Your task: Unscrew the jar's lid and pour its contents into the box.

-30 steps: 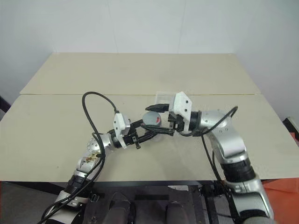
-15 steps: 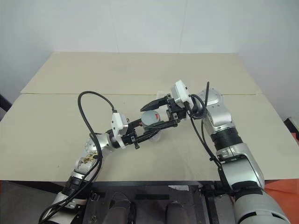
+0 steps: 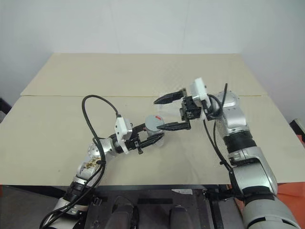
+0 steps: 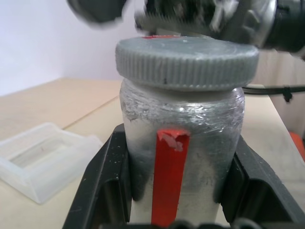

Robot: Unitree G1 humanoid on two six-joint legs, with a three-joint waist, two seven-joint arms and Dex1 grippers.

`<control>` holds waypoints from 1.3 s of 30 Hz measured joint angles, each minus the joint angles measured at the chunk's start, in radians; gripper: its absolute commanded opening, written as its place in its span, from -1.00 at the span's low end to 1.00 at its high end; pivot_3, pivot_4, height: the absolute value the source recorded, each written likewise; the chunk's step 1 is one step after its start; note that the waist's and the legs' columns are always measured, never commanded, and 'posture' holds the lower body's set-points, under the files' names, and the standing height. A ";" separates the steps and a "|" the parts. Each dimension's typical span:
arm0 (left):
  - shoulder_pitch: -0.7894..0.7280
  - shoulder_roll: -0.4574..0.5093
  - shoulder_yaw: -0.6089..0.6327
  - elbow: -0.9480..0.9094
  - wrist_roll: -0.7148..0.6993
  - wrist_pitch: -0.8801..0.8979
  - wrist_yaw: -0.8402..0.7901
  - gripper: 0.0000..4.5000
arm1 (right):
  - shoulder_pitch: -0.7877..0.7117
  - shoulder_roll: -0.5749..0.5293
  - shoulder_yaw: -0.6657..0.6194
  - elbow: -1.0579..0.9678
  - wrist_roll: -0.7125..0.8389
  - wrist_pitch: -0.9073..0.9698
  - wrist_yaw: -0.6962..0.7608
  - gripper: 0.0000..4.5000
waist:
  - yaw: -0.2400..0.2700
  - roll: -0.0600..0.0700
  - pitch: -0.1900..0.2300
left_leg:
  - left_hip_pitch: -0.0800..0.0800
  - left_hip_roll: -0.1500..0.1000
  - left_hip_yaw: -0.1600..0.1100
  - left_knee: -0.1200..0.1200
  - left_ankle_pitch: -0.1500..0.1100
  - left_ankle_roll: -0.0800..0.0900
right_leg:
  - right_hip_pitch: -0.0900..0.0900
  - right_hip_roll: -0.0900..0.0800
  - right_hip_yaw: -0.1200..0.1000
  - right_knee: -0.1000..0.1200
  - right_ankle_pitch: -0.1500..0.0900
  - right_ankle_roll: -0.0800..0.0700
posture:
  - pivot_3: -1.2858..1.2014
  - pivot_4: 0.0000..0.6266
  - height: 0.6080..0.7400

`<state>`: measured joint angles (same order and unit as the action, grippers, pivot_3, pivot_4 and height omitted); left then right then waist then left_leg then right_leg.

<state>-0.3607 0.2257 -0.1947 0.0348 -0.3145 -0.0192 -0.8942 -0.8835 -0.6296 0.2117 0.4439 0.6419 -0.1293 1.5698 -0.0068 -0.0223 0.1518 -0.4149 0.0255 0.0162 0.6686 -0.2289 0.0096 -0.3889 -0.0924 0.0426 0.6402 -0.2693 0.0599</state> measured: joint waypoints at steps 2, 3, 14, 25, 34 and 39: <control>0.000 0.002 0.002 0.006 0.000 0.000 -0.002 -0.13 | 0.027 -0.020 -0.032 -0.052 0.003 0.013 0.000 0.97 | 0.001 0.000 0.000 | 0.000 0.000 0.000 0.000 0.000 0.000 | 0.000 0.000 0.000 0.000 0.000 0.000 | 0.03 -0.52 1.00; 0.000 0.003 0.002 0.008 0.001 -0.001 -0.002 -0.13 | 0.039 -0.025 -0.041 -0.069 0.002 0.022 -0.001 0.97 | 0.001 0.000 0.000 | 0.000 0.000 0.000 0.000 0.000 0.000 | 0.000 0.000 0.000 0.000 0.000 0.000 | 0.03 -0.52 1.00; -0.023 -0.008 0.003 0.045 0.008 -0.004 0.007 -0.13 | 0.312 0.001 -0.120 -0.562 -0.112 0.243 -0.434 0.97 | 0.001 0.000 0.001 | 0.000 0.000 0.000 0.000 0.000 0.000 | 0.000 0.000 0.000 0.000 0.000 0.000 | 0.03 -0.52 1.00; -0.024 -0.019 0.002 0.048 0.023 -0.019 0.010 -0.13 | 0.454 0.115 -0.102 -0.802 -0.248 0.397 -0.785 0.97 | 0.002 0.000 0.001 | 0.000 -0.001 0.000 0.001 0.000 0.000 | 0.000 0.000 0.001 0.001 0.000 0.000 | 0.03 -0.52 1.00; -0.027 -0.029 0.002 0.067 0.036 -0.027 0.010 -0.13 | 0.455 0.126 -0.096 -0.810 -0.272 0.457 -0.823 0.97 | 0.003 0.000 0.001 | 0.000 -0.001 0.000 0.000 0.000 0.000 | 0.000 0.000 0.000 0.001 0.000 0.000 | 0.03 -0.52 1.00; -0.027 -0.028 0.004 0.072 0.038 -0.027 0.010 -0.13 | 0.458 0.122 -0.098 -0.811 -0.274 0.464 -0.823 0.97 | 0.003 0.000 0.001 | 0.000 -0.001 0.000 0.000 0.000 0.000 | 0.000 0.000 0.000 0.001 0.000 0.000 | 0.03 -0.52 1.00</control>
<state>-0.3873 0.1979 -0.1912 0.1072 -0.2766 -0.0465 -0.8843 -0.4257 -0.5080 0.1138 -0.3673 0.3678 0.3349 0.7470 -0.0039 -0.0226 0.1525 -0.4148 0.0242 0.0158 0.6691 -0.2289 0.0097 -0.3889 -0.0920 0.0430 0.6408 -0.2694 0.0601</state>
